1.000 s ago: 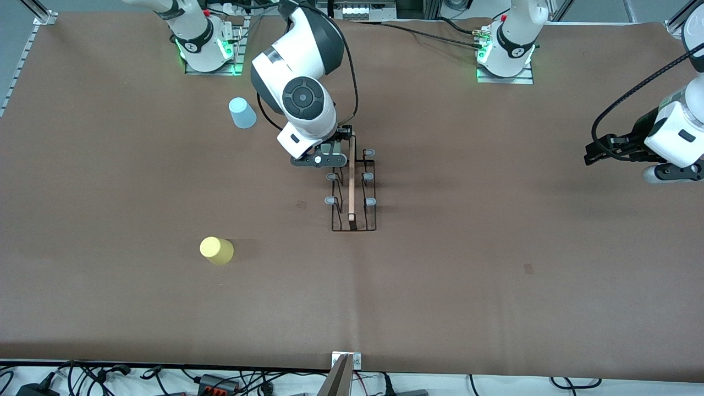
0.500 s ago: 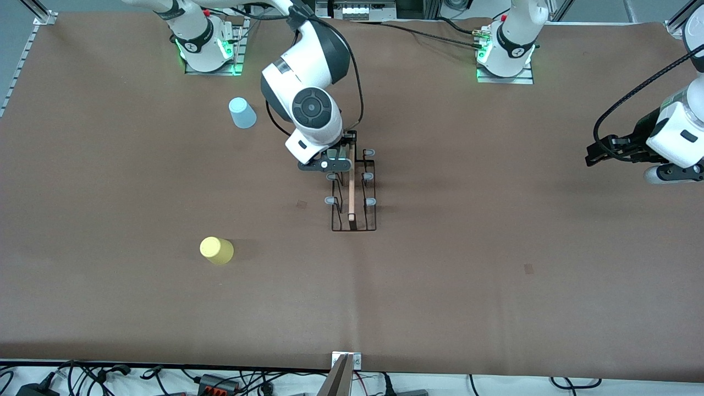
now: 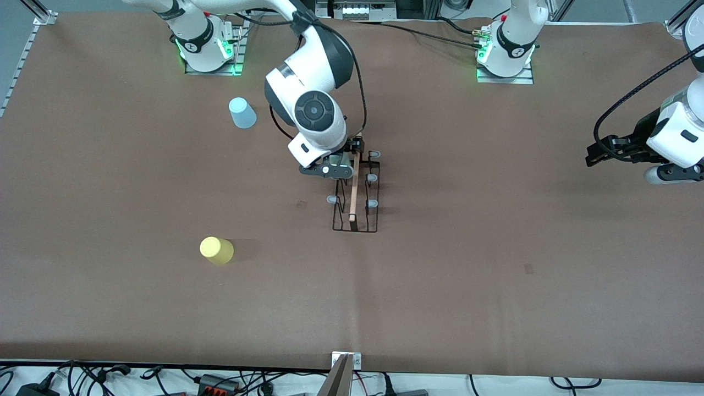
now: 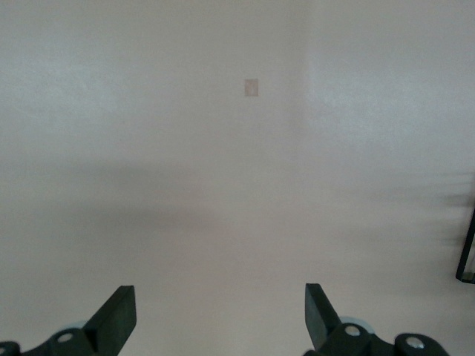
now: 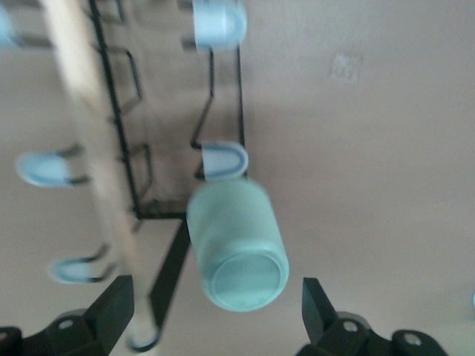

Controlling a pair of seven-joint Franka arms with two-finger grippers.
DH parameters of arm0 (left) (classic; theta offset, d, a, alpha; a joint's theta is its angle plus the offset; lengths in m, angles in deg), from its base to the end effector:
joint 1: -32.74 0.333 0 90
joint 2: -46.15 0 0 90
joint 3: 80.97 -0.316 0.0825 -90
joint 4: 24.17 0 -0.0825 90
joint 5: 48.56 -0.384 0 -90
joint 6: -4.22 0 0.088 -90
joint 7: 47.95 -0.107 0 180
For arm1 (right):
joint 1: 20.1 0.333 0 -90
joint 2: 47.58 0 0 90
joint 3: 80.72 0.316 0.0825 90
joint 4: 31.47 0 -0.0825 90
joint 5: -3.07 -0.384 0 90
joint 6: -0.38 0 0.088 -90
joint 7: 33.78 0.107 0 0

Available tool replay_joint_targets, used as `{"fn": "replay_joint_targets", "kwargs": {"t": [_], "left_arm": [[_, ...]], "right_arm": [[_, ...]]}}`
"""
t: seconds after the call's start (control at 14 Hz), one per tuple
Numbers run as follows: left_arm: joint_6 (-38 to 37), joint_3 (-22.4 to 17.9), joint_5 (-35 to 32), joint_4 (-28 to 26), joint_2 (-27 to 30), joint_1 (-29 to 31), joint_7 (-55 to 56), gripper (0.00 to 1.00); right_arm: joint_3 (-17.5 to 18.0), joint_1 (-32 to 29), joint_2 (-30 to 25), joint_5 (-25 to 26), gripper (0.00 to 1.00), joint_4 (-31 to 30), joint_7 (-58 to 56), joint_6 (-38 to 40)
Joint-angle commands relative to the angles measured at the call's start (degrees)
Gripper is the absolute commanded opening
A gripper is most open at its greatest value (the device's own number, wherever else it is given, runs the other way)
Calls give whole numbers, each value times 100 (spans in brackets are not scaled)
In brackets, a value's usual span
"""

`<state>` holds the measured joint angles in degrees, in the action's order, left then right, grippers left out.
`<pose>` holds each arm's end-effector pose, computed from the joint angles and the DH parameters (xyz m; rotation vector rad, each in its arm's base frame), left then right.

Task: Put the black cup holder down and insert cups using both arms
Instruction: 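Open the right gripper and move it to the yellow cup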

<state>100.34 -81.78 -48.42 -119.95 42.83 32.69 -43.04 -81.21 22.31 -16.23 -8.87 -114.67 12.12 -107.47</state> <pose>0.5751 0.0072 0.5530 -3.1364 -0.1558 0.0817 0.5054 0.4759 0.3603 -3.0598 0.2210 0.3320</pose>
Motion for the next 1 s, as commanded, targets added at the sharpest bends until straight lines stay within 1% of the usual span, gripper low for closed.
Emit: {"fn": "replay_joint_targets", "kwargs": {"t": [0.0, 0.07, 0.21, 0.36, 0.57, 0.79, 0.93], "left_arm": [[38, -16, -84, -20, 60, -13, -95, 100], [38, -16, -84, -20, 60, -13, -95, 100], [38, -16, -84, -20, 60, -13, -95, 100], [38, -16, -84, -20, 60, -13, -104, 100], [38, -16, -84, -20, 60, -13, -104, 100], [38, -16, -84, -20, 60, -13, -112, 100], [38, -16, -84, -20, 60, -13, -104, 100]], "right_arm": [[-424, -276, -112, 77, 100, 269, 174, 265], [-669, -442, -95, 182, 100, 269, 113, 221], [-899, -880, 115, 481, 100, 269, -202, 64], [-909, -1539, 309, 509, 100, 278, -780, -357], [-892, -2261, 660, 482, 100, 278, -1957, -710], [-874, -2465, 1003, 447, 100, 286, -2611, -1544], [-848, -2474, 1144, 429, 100, 374, -2630, -1651]]}}
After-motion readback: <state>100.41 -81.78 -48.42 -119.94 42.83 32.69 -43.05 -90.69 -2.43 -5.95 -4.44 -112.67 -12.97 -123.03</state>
